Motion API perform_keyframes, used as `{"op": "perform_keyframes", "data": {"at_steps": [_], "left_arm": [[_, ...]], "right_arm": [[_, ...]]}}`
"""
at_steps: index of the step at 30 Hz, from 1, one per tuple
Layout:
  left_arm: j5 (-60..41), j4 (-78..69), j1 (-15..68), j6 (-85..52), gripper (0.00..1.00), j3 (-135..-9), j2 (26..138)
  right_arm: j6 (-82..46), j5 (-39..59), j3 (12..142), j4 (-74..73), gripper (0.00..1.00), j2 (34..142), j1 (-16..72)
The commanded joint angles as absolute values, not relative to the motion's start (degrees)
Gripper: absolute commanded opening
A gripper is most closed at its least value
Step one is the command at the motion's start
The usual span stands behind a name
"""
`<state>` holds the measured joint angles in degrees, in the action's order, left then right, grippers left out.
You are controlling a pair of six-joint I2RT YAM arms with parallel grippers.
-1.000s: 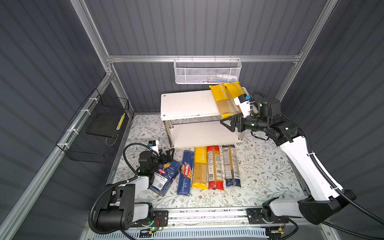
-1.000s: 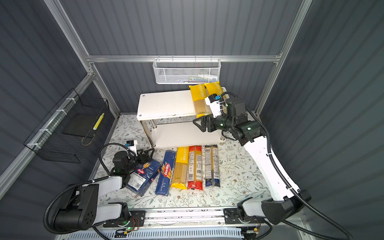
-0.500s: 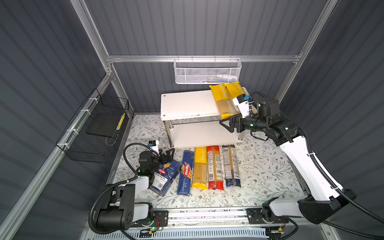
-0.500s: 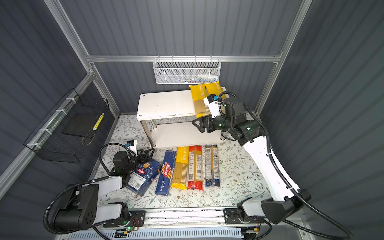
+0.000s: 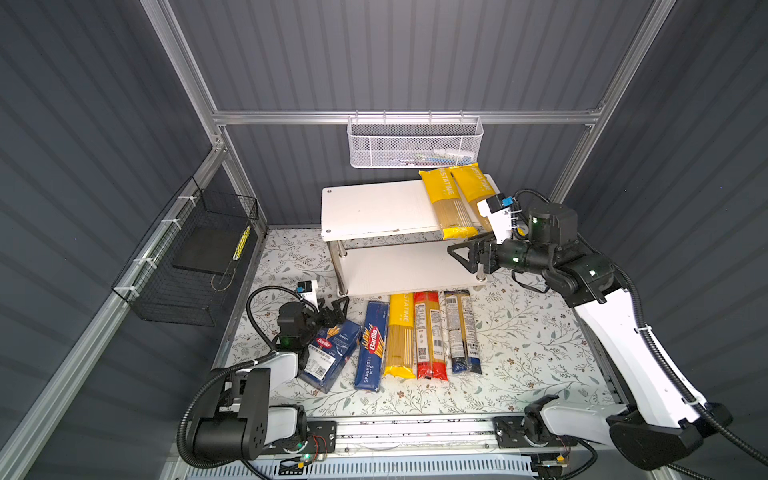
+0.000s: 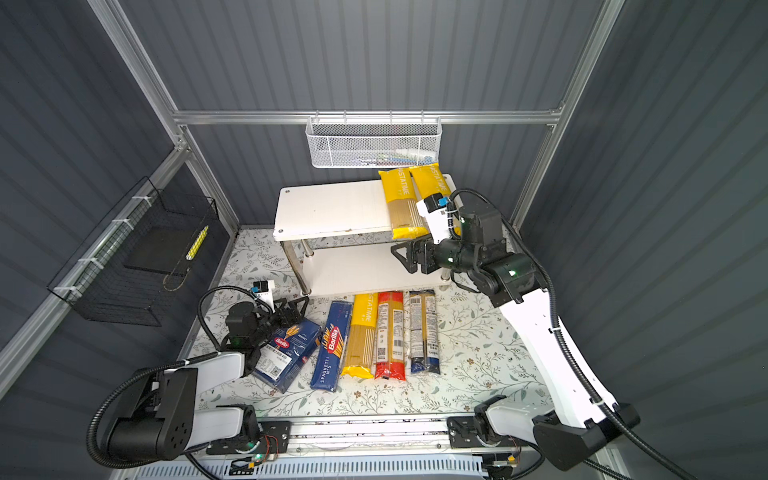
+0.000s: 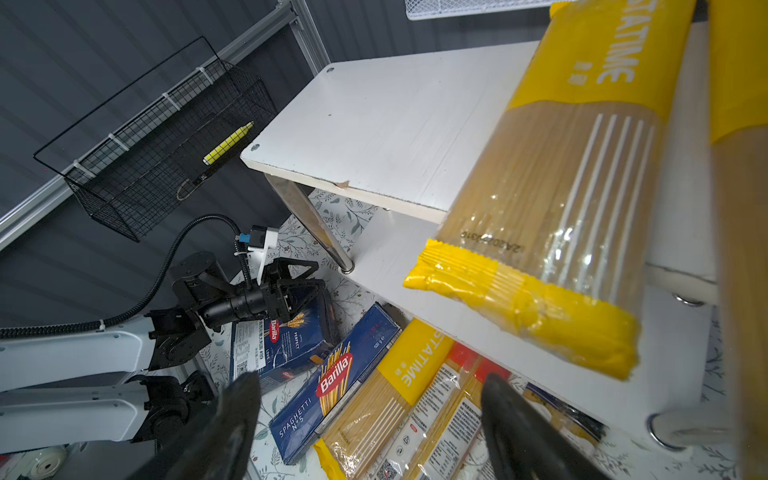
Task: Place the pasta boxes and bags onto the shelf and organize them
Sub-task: 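Withdraw the right gripper from the shelf down toward the pasta row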
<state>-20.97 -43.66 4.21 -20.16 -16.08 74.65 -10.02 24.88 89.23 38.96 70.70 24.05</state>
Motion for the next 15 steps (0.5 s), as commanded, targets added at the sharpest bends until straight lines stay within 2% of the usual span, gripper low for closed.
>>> {"op": "perform_keyframes", "data": {"at_steps": [1,6,15], "left_arm": [[-22.76,-39.07,5.36,-20.92,0.99,-15.77,76.07],[-22.52,-39.37,5.44,-20.92,0.99,-15.39,75.61],[-22.03,-39.90,5.45,-20.94,0.99,-14.96,75.32]], "right_arm": [[-11.08,23.07,86.68,40.34,0.84,67.92,24.36],[-13.76,19.87,79.68,42.13,0.84,62.05,24.76],[-21.14,6.22,63.14,43.36,0.86,55.82,24.90]]}}
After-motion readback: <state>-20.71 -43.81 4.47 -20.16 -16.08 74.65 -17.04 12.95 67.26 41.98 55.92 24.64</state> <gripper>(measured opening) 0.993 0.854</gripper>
